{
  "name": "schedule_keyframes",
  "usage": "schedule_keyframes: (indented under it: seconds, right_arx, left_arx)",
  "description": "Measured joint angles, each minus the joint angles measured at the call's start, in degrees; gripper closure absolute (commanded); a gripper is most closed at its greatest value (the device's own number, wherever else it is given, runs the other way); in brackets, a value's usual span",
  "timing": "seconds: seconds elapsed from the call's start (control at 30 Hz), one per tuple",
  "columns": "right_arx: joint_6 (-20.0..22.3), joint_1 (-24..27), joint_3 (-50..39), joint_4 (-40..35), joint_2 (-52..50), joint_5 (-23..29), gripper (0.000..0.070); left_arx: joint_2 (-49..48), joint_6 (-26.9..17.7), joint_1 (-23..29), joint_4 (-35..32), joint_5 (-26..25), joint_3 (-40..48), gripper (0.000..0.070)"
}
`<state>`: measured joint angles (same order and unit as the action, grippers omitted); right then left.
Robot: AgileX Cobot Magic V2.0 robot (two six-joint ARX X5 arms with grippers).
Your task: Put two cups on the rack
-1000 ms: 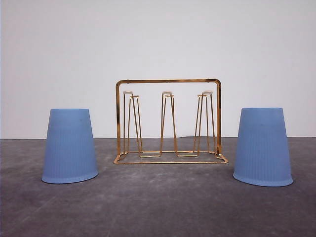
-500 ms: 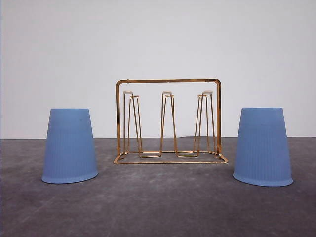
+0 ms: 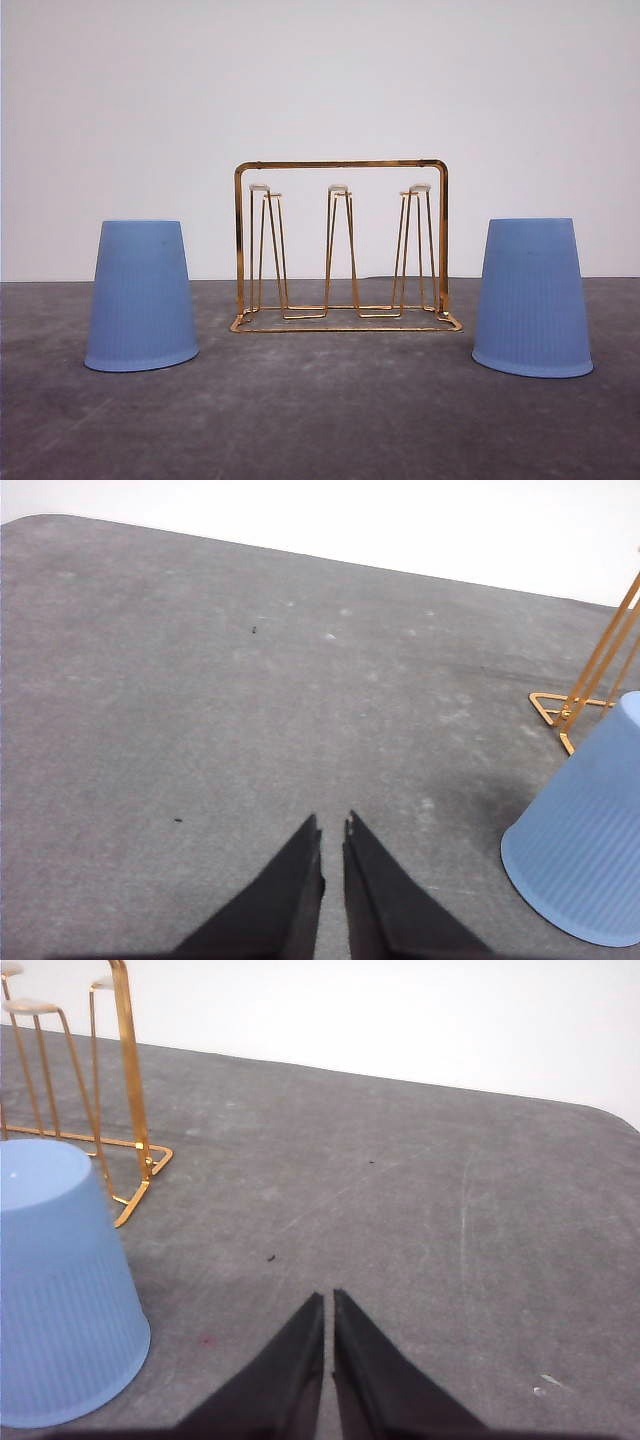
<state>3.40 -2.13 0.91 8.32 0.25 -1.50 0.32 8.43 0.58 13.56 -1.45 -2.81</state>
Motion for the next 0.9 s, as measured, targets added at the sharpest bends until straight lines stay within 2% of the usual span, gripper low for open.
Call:
schedule_keyframes:
  seconds: [0.17,0.27,0.37,0.5,0.6,0.73,0.9]
  right_arx:
    - [-3.59,0.00,-0.02,-1.08,0.00,-1.70,0.0690]
    - [-6.88,0.00,0.06,-3.00,0.00,-4.60,0.0693]
    - [-11.43,0.00,1.91,-1.24,0.40,-5.67,0.0694]
    - [-15.17,0.00,9.50,2.01,3.96,-5.86,0.0694]
    - [-16.08,0.00,16.02,4.90,9.05,-6.38,0.0694]
    - [-16.74,0.00,25.17,9.53,19.02,-8.97,0.0694]
    - [-16.02,-0.09,35.25,15.08,32.78,-15.45,0.0694]
  left_arx:
    - [-0.02,1.70,0.00,-0.16,-0.45,0.01,0.0679]
    - [0.00,3.73,0.00,-1.53,-3.60,0.24,0.0689]
    - [0.24,6.85,-0.02,-1.31,-4.90,-0.78,0.0689]
    - [3.94,10.25,0.00,1.75,-4.92,-7.76,0.0688]
    - [9.16,11.13,0.00,5.01,-5.03,-15.24,0.0689]
    - [20.03,9.87,0.00,12.29,-8.83,-27.55,0.0688]
    - [33.98,3.85,-1.55,18.53,-10.60,-40.70,0.0682]
